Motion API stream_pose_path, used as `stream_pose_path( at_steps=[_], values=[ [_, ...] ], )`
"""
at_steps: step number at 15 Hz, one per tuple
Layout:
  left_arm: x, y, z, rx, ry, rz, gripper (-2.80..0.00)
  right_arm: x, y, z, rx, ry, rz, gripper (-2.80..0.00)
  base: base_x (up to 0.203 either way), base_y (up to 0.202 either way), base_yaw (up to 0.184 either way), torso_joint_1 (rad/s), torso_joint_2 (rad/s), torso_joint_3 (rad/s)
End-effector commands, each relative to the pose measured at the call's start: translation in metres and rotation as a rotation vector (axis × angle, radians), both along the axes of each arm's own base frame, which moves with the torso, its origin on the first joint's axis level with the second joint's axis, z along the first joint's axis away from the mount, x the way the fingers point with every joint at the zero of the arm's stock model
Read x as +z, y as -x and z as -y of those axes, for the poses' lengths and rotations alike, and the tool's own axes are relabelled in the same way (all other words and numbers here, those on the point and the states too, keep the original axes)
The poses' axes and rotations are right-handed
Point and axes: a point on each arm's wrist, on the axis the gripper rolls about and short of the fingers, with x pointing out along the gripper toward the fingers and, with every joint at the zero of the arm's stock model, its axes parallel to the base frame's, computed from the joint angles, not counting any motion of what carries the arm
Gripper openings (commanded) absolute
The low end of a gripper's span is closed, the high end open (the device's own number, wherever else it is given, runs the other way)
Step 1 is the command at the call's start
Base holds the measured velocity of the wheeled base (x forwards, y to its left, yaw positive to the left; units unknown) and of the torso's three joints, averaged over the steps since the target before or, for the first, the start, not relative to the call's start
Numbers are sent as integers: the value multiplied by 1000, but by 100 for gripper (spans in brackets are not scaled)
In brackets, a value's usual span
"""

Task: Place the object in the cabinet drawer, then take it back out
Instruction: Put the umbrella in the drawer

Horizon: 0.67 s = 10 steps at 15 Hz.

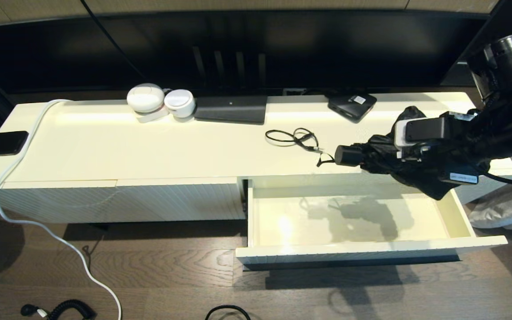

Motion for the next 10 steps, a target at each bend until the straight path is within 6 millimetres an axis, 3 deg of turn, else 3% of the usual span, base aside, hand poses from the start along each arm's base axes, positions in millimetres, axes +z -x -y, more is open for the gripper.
stream_pose_path(
  at_steps=[1, 5, 10],
  values=[
    [0, 0, 0, -1, -1, 0, -280, 8, 19, 3, 11, -2, 20, -280, 0, 0, 0, 0, 0, 0],
    [0, 0, 0, 2, -1, 1, -280, -12, 36, 4, 38, -3, -60, -280, 0, 0, 0, 0, 0, 0],
    [0, 0, 0, 0, -1, 1, -280, -47, 32, -2, 30, -26, -188, -280, 0, 0, 0, 0, 0, 0]
  ],
)
